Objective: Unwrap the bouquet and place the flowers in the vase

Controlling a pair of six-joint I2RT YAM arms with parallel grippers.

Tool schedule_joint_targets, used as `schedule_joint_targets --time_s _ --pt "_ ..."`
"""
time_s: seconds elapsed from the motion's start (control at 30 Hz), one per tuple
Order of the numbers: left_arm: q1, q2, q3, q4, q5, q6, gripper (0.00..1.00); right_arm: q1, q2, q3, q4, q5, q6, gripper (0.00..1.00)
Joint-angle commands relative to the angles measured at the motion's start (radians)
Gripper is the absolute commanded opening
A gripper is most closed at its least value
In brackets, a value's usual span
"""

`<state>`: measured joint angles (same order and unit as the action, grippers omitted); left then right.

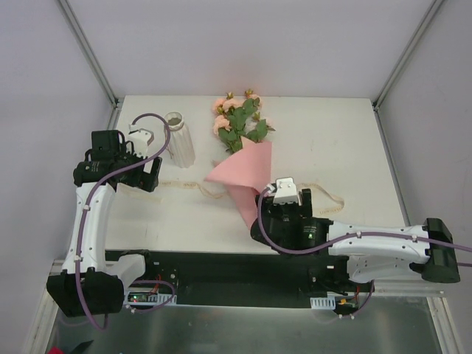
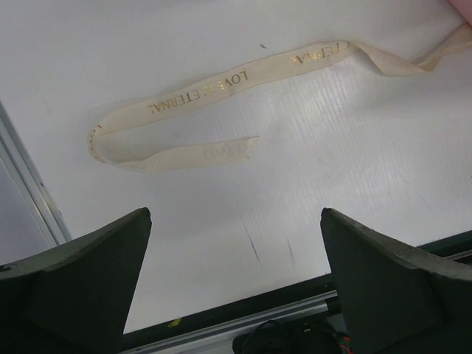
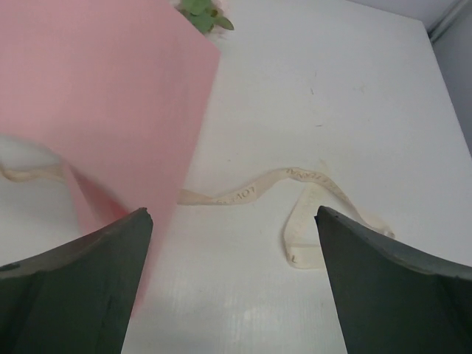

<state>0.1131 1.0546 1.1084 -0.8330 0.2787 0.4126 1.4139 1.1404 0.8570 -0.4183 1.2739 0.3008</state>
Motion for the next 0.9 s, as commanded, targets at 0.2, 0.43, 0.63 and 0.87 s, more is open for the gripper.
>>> schedule_joint_targets --time_s 0.2,0.43,0.63,0.87 --pt "0.005 0.011 0.05 -0.018 0.011 0.025 0.99 0.068 0.081 0.122 -1.183 0.14 1.222 0.97" --pt "0.003 0.01 0.076 -0.037 0.005 0.025 0.99 0.011 0.062 0.129 -1.24 0.125 1.275 0.97" --pt "0.005 0.016 0.093 -0.046 -0.01 0.025 0.99 -0.137 -0.043 0.241 -1.093 0.173 1.029 0.97" --pt "0.003 0.015 0.116 -0.054 -0.012 0.008 0.99 -0.677 -0.191 0.008 -0.01 -0.743 0.188 0.99"
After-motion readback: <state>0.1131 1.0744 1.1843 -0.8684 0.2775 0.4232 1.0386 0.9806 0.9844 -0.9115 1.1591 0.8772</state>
